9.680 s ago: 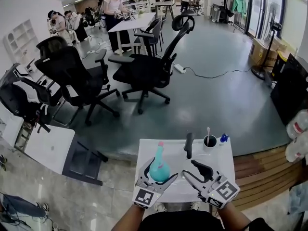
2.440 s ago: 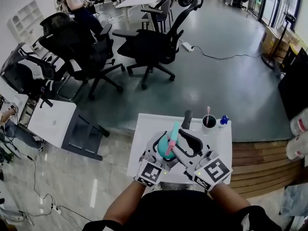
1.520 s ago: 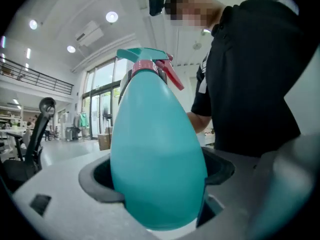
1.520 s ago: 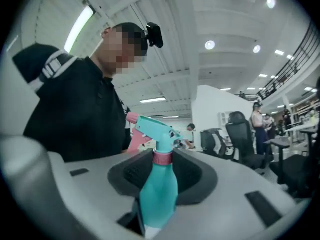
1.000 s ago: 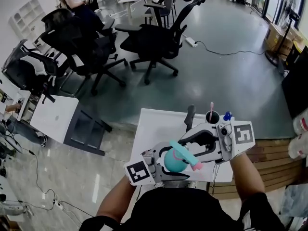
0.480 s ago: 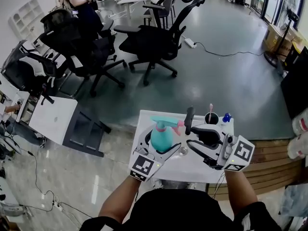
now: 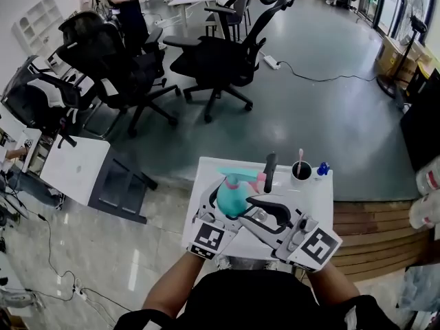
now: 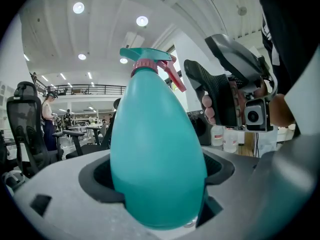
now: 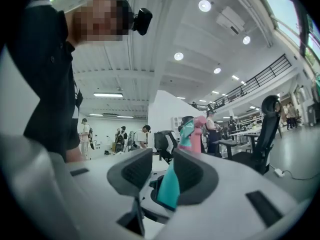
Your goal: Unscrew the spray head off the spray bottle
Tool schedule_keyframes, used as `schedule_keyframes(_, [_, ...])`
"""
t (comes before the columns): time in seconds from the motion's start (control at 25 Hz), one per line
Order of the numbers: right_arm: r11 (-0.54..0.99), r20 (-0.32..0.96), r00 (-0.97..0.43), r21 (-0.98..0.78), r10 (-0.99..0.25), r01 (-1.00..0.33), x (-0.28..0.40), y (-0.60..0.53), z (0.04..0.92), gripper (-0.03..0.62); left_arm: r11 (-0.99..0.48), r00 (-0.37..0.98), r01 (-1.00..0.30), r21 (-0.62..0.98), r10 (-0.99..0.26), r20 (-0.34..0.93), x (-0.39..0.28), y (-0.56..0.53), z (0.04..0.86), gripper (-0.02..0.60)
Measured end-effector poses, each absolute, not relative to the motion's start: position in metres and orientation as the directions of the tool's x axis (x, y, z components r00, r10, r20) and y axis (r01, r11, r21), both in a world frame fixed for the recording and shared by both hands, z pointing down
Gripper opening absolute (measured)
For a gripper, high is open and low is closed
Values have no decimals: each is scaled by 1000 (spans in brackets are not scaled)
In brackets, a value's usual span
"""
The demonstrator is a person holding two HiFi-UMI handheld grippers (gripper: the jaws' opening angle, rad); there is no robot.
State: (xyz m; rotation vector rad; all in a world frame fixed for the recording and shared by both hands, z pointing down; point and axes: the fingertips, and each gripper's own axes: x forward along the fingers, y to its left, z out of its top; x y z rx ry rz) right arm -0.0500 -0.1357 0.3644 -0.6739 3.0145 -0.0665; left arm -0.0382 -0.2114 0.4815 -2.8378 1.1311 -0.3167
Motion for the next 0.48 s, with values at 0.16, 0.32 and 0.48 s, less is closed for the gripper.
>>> schedule_keyframes(0.16, [873,-71,-870,-40,-487,-486,-42,-149,364,160,-732,715,-667,-139,-681,159,-38,-206,480,453])
schedule_keyframes(0.32, [854,-53,-853,-52,-519,-517,-35,-157,366,183,-739,722,-655,-157,-674,159,-33,-200,480,453])
schedule_keyframes(0.48, [850,-45,-849,-64,-526,-523,-36,-157,364,192,-739,720,-645,-195,-673,168,-26,-195,479,453])
